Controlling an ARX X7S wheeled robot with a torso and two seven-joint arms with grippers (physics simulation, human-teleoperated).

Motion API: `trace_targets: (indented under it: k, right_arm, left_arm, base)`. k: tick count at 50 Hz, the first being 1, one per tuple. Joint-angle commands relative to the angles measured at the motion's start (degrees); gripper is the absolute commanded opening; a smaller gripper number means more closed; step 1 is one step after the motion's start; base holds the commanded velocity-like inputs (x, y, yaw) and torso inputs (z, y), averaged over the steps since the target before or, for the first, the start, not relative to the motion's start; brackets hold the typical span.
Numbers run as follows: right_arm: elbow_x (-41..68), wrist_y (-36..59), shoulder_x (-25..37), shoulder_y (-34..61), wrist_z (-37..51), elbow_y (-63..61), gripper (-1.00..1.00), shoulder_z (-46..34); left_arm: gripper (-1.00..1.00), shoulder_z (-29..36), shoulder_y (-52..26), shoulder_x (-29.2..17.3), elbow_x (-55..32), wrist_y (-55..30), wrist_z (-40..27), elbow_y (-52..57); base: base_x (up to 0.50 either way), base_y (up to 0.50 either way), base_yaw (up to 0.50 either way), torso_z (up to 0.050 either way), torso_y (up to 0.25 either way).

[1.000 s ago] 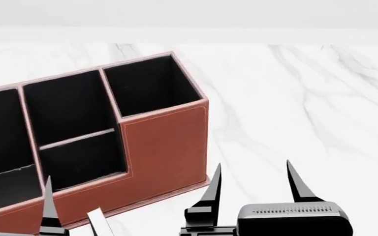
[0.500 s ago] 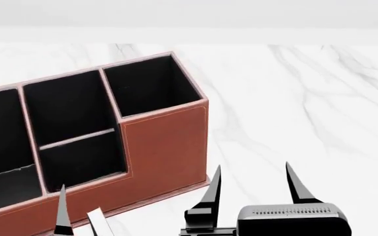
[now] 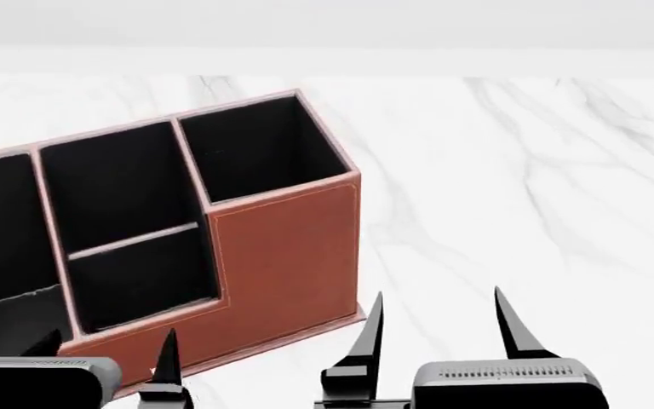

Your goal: Pick up the book and place it in the left compartment of the caddy.

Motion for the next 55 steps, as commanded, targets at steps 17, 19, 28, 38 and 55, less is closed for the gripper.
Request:
trace_targets:
  k: [17,19,28,38,55]
  right_arm:
    - [-0.4,-0.6,-0.3,-0.4,-0.5,0.3,1.00,0.7]
    - [-0.3,-0.8,-0.2,-0.5,-0.4,0.4,1.00,0.6]
    - [0.0,-1.0,0.0,-0.6,-0.1,0.4,1.00,0.6]
    - [0.5,-1.5,0.3,-0.6,0.1,1.0,1.00,0.6]
    - [1.1,-2.4,0.6,-0.7,0.5,1.7,1.00,0.5]
  left_arm:
    - [1.00,-10.7,-13.3,2.2,-53.4,-19.3,-48.2,-4.1]
    - [1.00,-10.5,-14.1,2.1,-56.1,-19.5,-52.1,-5.1]
    - [1.00,-9.5,-16.2,1.7,-63.9,-16.6,-60.2,-8.6]
    - [1.00,-5.6,-20.3,1.9,-69.4,-11.2,-65.3,-12.5]
    - [1.00,-0.3,-24.3,1.1,-67.1,-2.4,-63.8,-22.1]
  base:
    - [0.00,0.00,0.00,0.000,0.000]
    - [0.00,0.00,0.00,0.000,0.000]
    - [0.00,0.00,0.00,0.000,0.000]
    - [0.00,0.00,0.00,0.000,0.000]
    - [0.00,0.00,0.00,0.000,0.000]
